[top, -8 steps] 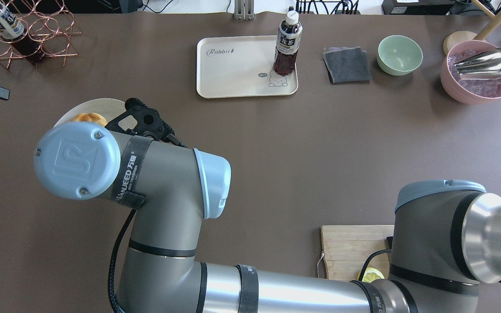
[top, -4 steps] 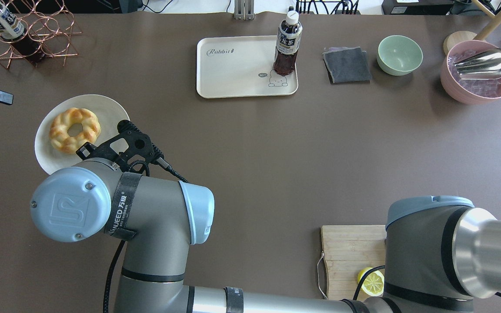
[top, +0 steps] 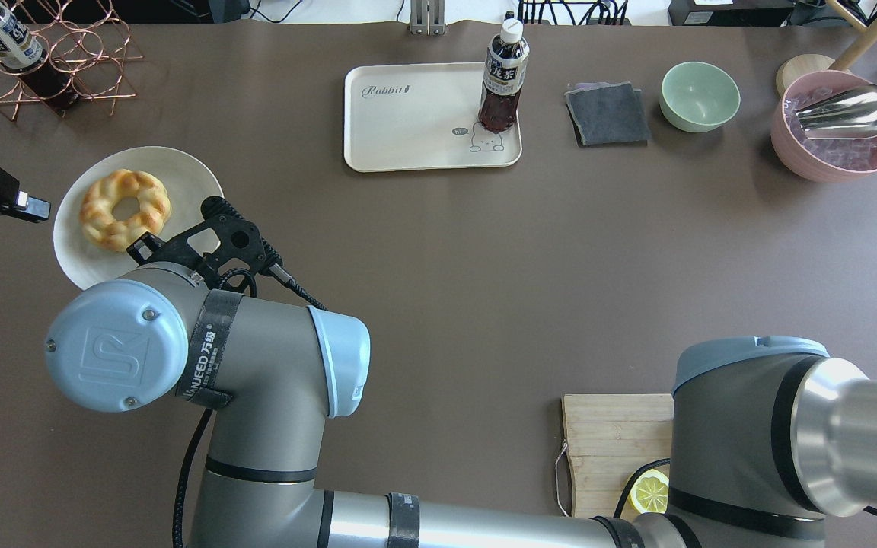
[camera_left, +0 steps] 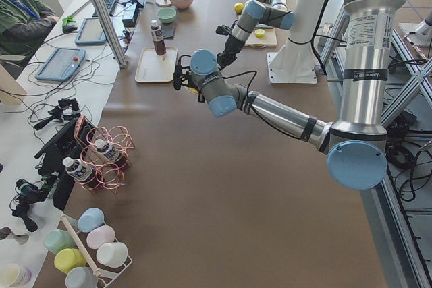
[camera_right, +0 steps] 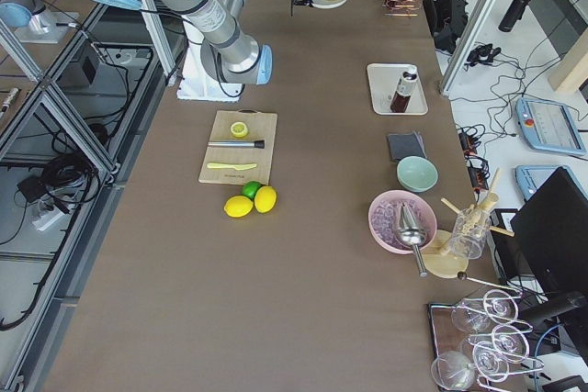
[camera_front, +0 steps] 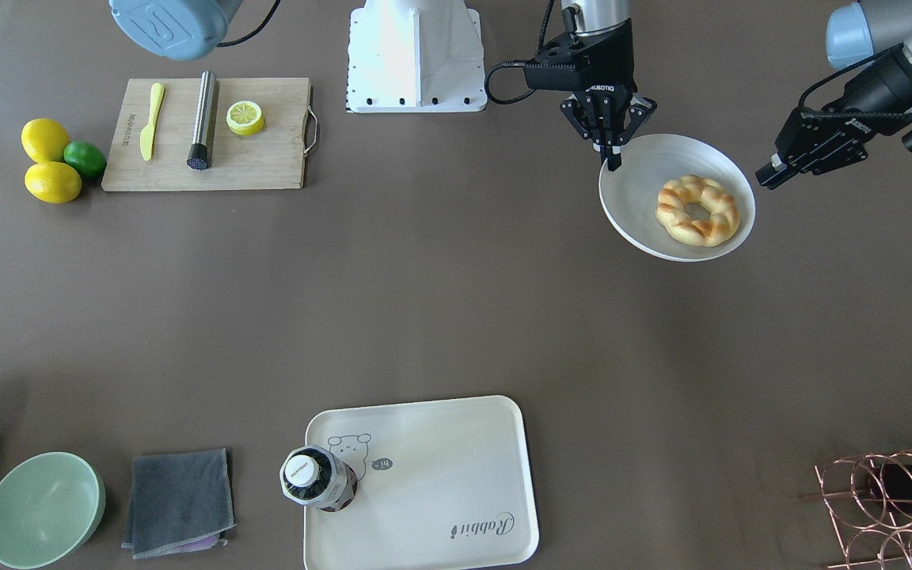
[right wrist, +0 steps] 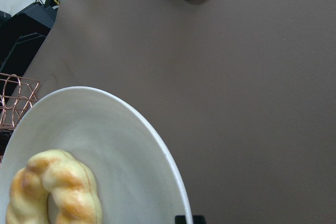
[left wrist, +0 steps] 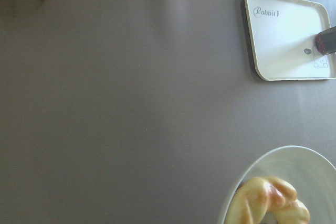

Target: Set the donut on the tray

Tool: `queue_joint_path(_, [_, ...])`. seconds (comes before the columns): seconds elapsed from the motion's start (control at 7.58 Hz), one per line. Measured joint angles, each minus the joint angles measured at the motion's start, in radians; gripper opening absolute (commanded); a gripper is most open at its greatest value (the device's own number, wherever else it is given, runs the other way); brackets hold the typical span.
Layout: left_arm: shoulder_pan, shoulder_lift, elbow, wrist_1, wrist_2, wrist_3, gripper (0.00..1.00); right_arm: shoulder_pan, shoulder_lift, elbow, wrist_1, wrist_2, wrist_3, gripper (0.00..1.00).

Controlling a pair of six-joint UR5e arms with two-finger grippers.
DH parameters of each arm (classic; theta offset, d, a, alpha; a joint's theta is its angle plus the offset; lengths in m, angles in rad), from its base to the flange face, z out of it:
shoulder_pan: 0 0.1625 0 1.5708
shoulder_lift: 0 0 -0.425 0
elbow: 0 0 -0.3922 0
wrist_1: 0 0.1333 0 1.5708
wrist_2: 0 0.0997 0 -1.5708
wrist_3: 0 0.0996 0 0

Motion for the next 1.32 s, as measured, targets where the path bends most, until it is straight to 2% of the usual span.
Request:
queue_joint_path(0.26, [0.016,0.01,-0.001,-0.008,0.004,-0.014,0.31,0.01,0.01,0.002,0.0,0.002,0.0,0.0])
queue_joint_path(0.79, [0.022,0.014,-0.001,-0.01,0.015,-0.015,0.23,0.014,0.013,0.004,-0.001,0.004,-0.002,0.0])
queue_joint_path(0.92, [0.023,0.013,-0.001,-0.01,0.015,-0.015,0.2,0.014,0.013,0.005,-0.001,0.005,-0.003,0.0])
queue_joint_path(1.06, [0.024,0.013,0.001,-0.01,0.015,-0.015,0.0,0.015,0.013,0.007,-0.001,0.005,-0.003,0.0])
queue_joint_path(1.19, [0.024,0.013,0.001,-0.01,0.016,-0.015,0.0,0.015,0.013,0.009,0.0,0.006,-0.005,0.12])
queue_joint_path(1.32, [0.024,0.013,0.003,-0.009,0.016,-0.015,0.0,0.017,0.012,0.011,0.0,0.007,-0.012,0.66])
